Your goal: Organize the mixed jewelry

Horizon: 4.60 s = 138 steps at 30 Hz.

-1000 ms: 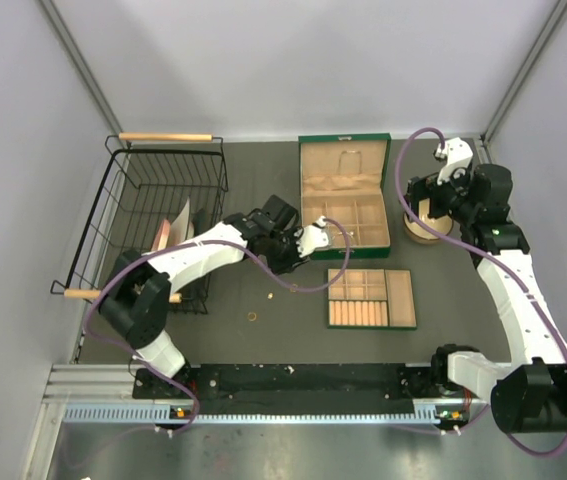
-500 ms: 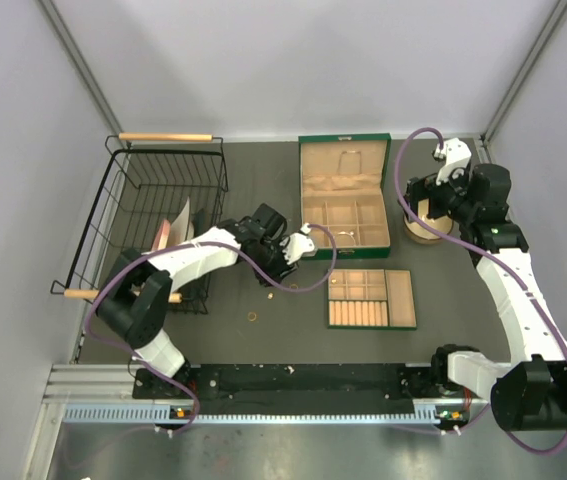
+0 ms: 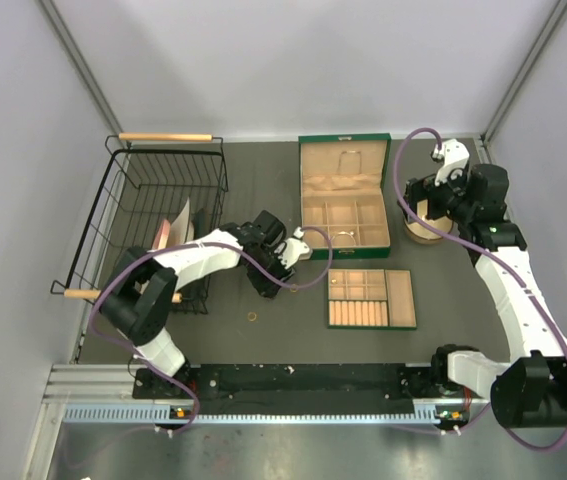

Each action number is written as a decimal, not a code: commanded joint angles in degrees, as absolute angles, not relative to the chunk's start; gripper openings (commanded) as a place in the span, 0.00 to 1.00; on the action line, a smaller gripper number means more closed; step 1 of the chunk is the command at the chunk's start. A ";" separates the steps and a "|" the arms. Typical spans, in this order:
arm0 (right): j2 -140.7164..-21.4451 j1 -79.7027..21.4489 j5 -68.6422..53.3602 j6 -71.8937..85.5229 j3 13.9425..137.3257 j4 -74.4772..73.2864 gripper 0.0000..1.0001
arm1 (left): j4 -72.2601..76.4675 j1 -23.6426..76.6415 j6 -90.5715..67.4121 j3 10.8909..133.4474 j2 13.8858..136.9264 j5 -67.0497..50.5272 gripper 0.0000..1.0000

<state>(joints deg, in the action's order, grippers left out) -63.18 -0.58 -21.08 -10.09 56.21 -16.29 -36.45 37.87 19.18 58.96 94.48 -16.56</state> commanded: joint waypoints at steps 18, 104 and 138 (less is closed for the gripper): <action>-63.46 -0.53 -20.92 -10.90 56.43 -15.03 0.99 | -33.23 38.32 13.71 57.75 98.79 -11.34 0.39; -63.72 -0.53 -19.42 -11.87 56.34 -15.21 0.99 | -34.28 55.72 18.19 86.92 115.49 -17.84 0.01; -63.72 -0.53 -19.42 -11.95 56.25 -15.21 0.99 | -35.77 55.63 19.51 83.94 103.46 -17.67 0.27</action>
